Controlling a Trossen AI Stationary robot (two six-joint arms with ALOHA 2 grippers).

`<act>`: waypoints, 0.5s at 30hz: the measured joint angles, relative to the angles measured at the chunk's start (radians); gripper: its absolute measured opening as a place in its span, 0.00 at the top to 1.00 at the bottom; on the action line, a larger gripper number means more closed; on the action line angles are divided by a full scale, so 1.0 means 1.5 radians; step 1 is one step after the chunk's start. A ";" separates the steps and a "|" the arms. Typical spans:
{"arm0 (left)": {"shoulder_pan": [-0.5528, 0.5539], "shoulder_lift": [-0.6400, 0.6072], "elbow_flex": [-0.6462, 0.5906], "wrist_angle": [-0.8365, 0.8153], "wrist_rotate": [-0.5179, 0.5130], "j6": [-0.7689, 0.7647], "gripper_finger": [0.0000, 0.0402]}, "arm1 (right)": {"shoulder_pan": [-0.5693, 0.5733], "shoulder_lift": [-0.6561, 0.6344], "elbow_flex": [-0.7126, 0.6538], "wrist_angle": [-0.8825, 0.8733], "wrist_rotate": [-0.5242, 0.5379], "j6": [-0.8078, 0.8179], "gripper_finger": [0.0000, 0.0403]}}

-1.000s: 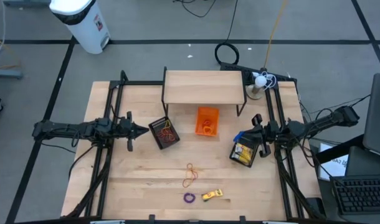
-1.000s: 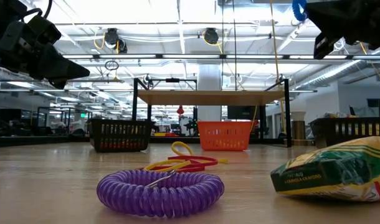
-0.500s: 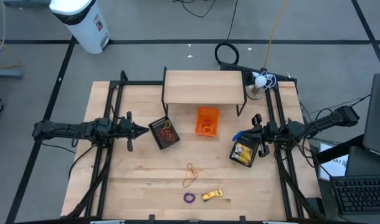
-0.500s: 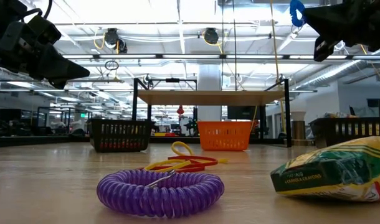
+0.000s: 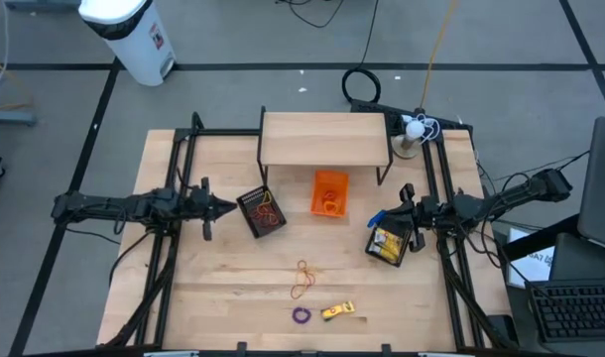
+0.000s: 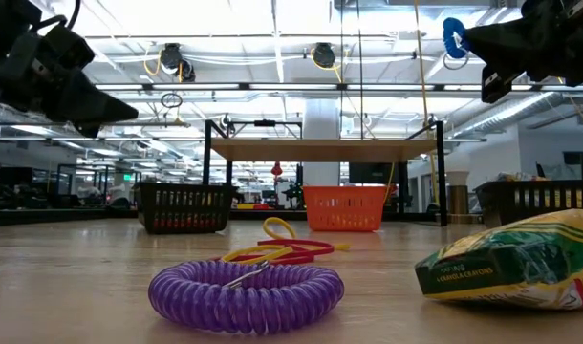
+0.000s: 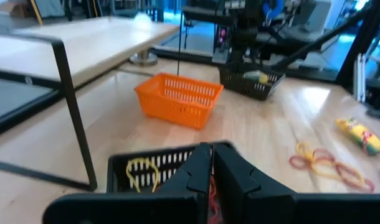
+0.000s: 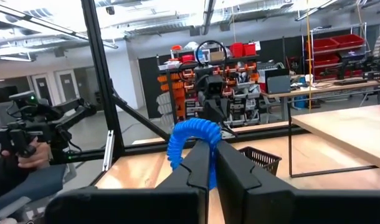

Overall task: Pick & Place Office Desk Supplies
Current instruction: Put the blue spring keychain into the orange bin

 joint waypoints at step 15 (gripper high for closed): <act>0.000 -0.001 0.000 0.023 -0.001 0.017 0.99 | 0.000 0.000 -0.001 -0.021 0.000 0.005 0.99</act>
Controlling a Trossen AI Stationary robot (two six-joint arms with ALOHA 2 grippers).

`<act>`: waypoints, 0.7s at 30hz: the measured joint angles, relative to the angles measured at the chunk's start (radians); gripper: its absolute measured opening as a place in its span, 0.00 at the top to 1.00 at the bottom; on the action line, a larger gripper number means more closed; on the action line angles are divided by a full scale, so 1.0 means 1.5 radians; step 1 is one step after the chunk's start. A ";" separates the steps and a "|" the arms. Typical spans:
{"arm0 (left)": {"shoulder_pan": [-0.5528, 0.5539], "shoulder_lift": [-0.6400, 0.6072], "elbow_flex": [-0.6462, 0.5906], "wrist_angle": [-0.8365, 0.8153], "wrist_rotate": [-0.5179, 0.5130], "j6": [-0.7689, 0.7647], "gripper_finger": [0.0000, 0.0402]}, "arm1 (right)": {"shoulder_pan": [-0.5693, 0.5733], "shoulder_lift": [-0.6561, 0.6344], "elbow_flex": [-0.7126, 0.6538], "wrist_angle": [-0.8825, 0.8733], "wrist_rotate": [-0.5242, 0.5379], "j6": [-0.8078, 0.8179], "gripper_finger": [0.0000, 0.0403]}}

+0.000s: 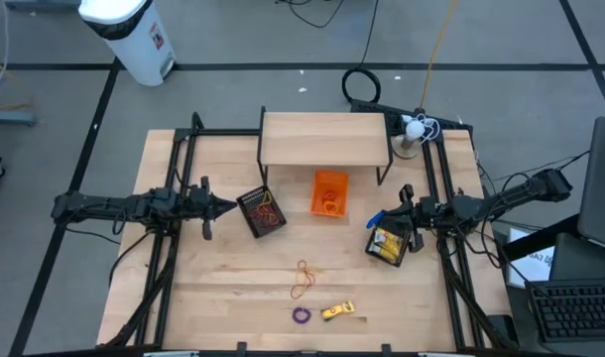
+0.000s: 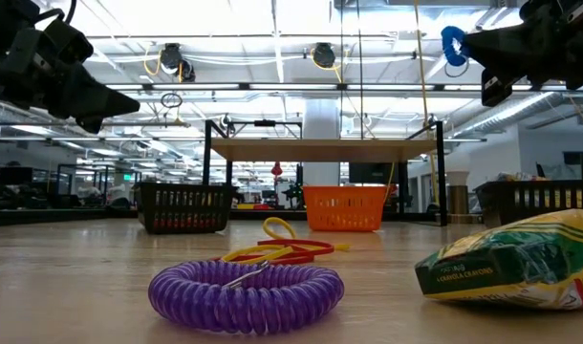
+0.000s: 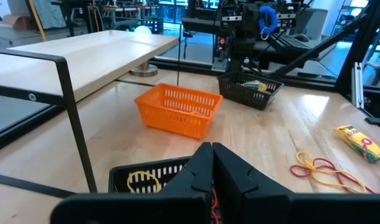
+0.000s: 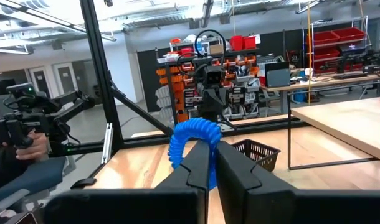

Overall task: Pick & Place Office Desk Supplies
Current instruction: Put the blue spring keychain into the orange bin

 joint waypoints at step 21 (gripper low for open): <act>0.000 0.000 -0.001 0.001 -0.004 -0.028 0.94 | 0.000 0.027 0.000 -0.005 0.002 0.000 0.98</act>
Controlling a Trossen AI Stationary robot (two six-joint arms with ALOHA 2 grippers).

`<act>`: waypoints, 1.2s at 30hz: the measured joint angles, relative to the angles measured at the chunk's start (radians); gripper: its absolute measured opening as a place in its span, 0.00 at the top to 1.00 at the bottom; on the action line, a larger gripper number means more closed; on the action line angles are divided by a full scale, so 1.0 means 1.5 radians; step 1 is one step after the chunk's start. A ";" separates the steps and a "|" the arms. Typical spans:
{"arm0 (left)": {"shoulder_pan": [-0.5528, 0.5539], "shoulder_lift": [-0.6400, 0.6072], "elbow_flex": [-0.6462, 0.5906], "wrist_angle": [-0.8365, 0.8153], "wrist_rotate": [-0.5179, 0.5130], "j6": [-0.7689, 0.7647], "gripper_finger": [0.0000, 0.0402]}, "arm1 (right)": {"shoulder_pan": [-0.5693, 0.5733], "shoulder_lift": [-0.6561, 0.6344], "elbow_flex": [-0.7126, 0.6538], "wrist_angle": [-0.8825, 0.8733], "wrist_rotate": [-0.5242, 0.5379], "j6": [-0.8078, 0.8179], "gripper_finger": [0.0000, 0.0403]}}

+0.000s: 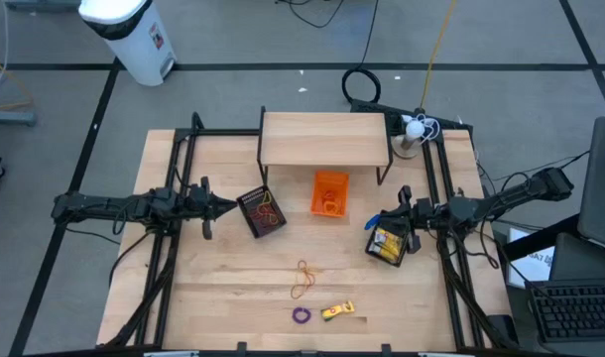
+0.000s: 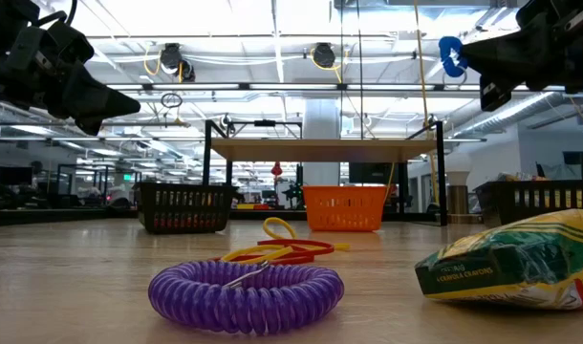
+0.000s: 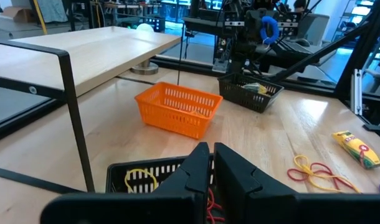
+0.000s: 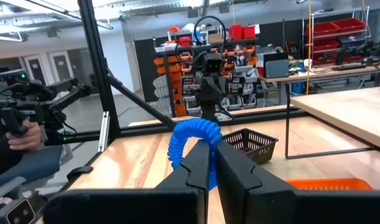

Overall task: Pick & Place Office Desk Supplies
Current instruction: Put the blue spring keychain into the orange bin

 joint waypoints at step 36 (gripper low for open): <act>0.000 0.001 -0.001 -0.003 0.006 -0.014 0.94 | -0.168 0.639 0.536 -0.426 0.117 0.064 1.00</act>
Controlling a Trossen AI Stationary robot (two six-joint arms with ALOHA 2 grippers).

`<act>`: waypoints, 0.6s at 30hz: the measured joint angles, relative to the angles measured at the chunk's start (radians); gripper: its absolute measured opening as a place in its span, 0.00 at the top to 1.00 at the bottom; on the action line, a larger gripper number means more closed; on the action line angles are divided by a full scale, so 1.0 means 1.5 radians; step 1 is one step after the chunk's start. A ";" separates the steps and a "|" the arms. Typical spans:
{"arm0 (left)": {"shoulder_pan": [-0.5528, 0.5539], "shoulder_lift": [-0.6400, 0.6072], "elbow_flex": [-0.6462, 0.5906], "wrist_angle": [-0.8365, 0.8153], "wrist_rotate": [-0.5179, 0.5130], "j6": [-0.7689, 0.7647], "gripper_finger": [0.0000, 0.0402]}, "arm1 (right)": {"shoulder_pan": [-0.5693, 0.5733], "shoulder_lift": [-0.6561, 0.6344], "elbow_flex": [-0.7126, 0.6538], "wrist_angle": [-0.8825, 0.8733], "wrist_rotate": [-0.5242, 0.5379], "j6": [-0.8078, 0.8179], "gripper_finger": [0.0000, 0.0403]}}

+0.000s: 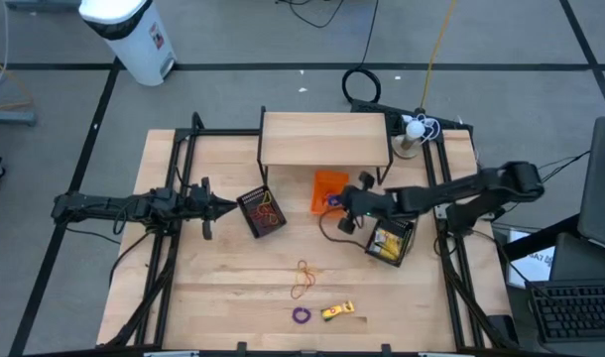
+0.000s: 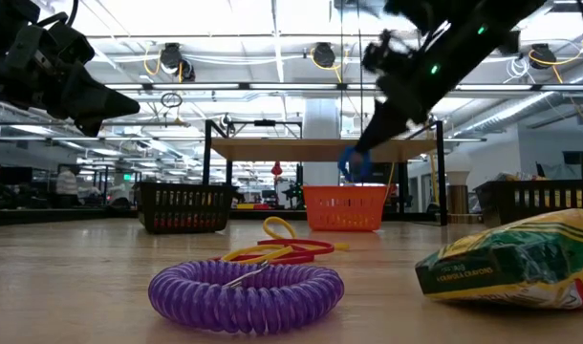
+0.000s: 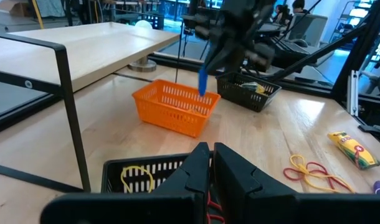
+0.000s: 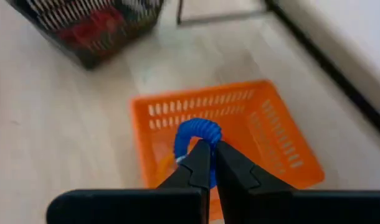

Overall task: Pick & Place Office Desk Supplies
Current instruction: Put the blue spring keychain into the orange bin, then put the crayon box into the right black bin

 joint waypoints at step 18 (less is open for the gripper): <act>0.000 0.000 0.000 -0.003 -0.004 0.002 0.94 | -0.094 0.071 0.003 0.021 -0.073 0.065 0.60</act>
